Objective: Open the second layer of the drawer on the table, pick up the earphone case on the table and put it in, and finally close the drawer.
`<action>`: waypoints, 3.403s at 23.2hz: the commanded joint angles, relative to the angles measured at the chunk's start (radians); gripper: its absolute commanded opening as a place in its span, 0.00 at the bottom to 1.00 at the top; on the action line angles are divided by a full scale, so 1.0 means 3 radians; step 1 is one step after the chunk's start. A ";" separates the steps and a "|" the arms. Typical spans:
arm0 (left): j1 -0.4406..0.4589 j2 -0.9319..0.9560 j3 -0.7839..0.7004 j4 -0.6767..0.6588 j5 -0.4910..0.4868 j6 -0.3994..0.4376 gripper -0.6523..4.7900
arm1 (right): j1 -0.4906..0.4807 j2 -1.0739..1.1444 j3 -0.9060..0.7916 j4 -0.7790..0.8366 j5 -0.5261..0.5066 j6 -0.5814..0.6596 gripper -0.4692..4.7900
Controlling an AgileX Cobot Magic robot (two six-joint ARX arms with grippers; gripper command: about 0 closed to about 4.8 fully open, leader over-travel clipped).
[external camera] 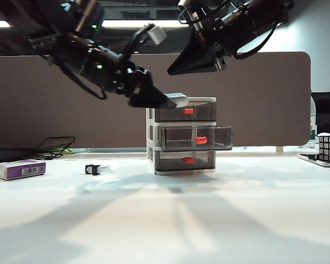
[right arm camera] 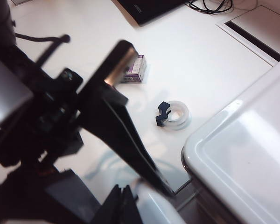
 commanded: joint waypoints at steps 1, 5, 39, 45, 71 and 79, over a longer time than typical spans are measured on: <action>-0.0070 0.0053 0.0108 0.0041 -0.0103 -0.0052 0.22 | 0.0000 -0.0025 0.0017 0.0031 -0.0017 0.0022 0.08; -0.0100 0.0139 0.0196 0.0036 -0.0191 -0.0088 0.22 | 0.0000 -0.0025 0.0017 0.0022 -0.0017 0.0022 0.08; -0.0111 -0.0376 0.0209 -0.0778 -0.0009 -0.0511 0.11 | -0.0047 0.0224 0.0496 0.0802 0.0448 0.0385 0.08; -0.0203 -0.0340 0.0114 -0.0966 0.0200 -0.0496 0.11 | -0.0043 0.0551 0.0669 0.0909 0.0680 0.0399 0.08; -0.0356 0.0416 0.0116 0.0408 -0.1006 -0.0823 0.11 | -0.0045 0.0821 0.0666 0.0539 0.0880 0.0295 0.08; -0.0357 0.0647 0.0126 0.0678 -0.1615 -0.0914 0.11 | -0.0043 0.0827 0.0666 0.0521 0.0880 0.0292 0.08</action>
